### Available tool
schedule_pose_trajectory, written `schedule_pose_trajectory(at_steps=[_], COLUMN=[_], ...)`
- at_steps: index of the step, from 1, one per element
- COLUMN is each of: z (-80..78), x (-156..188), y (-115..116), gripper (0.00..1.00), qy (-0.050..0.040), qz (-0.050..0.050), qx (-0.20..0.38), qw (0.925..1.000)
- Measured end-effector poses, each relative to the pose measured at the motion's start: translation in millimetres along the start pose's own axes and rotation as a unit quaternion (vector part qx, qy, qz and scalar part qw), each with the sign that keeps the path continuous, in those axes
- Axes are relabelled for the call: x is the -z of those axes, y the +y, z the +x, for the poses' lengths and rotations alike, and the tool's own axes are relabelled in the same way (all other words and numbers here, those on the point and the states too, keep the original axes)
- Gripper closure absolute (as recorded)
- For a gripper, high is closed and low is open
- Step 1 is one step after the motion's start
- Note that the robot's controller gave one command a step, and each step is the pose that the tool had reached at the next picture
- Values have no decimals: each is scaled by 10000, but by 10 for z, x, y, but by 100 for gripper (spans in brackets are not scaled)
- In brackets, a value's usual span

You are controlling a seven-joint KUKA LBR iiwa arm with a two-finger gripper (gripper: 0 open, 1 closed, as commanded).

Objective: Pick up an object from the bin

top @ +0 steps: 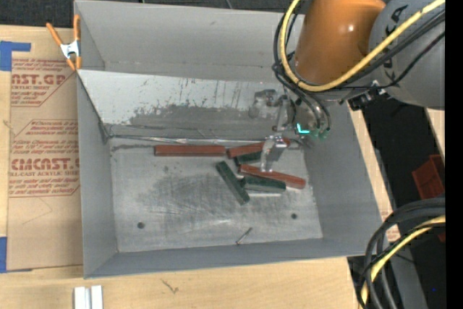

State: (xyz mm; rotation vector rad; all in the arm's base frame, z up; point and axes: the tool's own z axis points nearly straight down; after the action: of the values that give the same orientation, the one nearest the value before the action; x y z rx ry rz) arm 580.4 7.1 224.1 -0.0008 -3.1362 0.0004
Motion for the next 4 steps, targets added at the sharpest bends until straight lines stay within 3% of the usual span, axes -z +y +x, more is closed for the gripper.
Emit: schedule_pose_trajectory(at_steps=[1, 2, 3, 4], z=[-15, -23, 43, 43], x=[43, -617, -1477, -1477], y=[0, 28, -385, -385], gripper=[0, 0, 100, 100], qy=[-39, -62, -85, -85], qz=[0, 1, 0, 0], qx=[0, 186, -188, -188], qw=[10000, 9998, 9998, 9998])
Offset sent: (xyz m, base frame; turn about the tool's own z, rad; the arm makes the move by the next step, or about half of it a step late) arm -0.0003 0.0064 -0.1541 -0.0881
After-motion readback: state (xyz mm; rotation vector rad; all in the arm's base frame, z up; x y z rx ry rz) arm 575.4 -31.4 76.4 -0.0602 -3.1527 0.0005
